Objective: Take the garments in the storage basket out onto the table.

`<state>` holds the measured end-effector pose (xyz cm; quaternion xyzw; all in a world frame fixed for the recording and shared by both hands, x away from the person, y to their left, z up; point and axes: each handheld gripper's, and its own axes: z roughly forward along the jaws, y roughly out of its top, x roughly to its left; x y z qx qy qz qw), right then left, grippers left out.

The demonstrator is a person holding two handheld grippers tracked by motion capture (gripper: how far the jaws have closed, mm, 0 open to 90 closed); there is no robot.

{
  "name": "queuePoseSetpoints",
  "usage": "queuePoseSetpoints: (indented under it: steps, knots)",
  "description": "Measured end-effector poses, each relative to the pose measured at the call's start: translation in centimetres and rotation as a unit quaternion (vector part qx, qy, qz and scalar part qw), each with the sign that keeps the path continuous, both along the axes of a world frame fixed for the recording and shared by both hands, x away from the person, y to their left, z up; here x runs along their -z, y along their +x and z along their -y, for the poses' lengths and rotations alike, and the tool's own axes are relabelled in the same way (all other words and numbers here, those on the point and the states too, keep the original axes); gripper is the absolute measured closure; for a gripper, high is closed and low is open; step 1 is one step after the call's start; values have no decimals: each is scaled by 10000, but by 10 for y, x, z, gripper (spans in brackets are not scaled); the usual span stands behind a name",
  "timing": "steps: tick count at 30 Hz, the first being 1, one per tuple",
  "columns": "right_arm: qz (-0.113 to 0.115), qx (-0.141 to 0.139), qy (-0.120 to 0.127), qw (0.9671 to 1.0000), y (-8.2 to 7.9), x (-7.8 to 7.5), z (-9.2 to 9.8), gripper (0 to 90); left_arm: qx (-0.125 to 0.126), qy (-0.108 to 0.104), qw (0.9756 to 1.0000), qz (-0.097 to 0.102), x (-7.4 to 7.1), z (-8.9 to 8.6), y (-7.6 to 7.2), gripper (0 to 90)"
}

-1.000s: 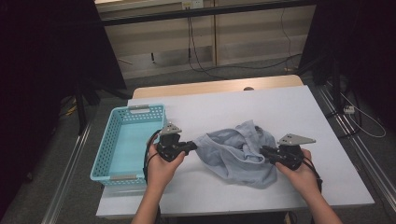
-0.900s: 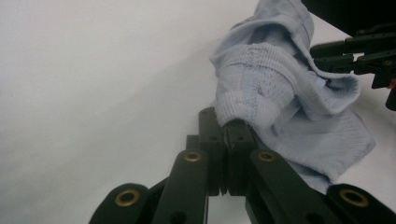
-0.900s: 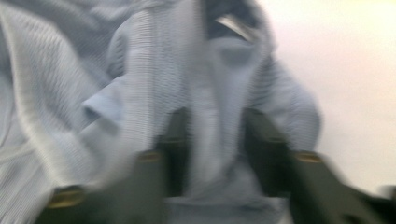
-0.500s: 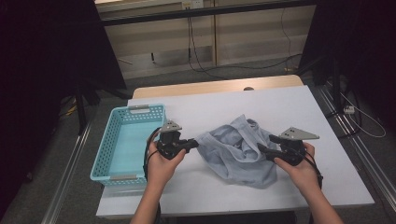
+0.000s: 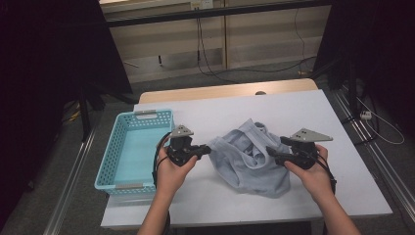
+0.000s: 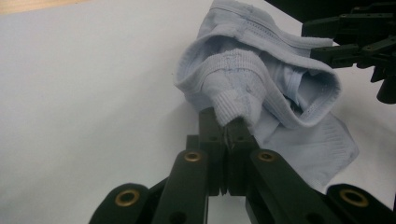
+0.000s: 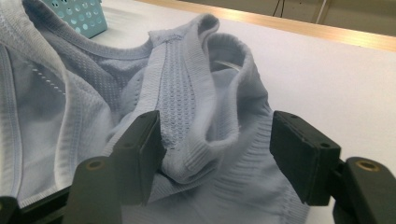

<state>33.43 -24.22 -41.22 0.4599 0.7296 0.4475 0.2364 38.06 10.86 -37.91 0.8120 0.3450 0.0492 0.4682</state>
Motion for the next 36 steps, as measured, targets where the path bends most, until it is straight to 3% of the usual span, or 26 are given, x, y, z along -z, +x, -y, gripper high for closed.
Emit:
queuePoseSetpoints:
  steps: [9, 13, 16, 21, 31, 36]
  knots:
    - [98, -90, -78, 9999, 7, -7, -8, 379, 9, 10, 10000, -32, 3, 3, 0, 886]
    - [99, -298, -133, 9994, 7, -7, -11, 680, 21, 29, 10000, -35, 3, 3, 0, 886]
    - [37, -438, -64, 9990, 4, -6, -10, 809, 13, 38, 10000, -38, 4, 3, 0, 886]
    - [-25, -362, 77, 9993, -6, -3, 3, 833, -17, 55, 10000, -42, 6, 2, 2, 886]
    - [-211, -8, 92, 9997, -29, 6, 44, 846, 111, 82, 9999, -34, 8, 14, 2, 886]
    - [-530, 280, -286, 9978, -34, 23, 57, 847, 212, 115, 9997, -48, 11, 22, 3, 886]
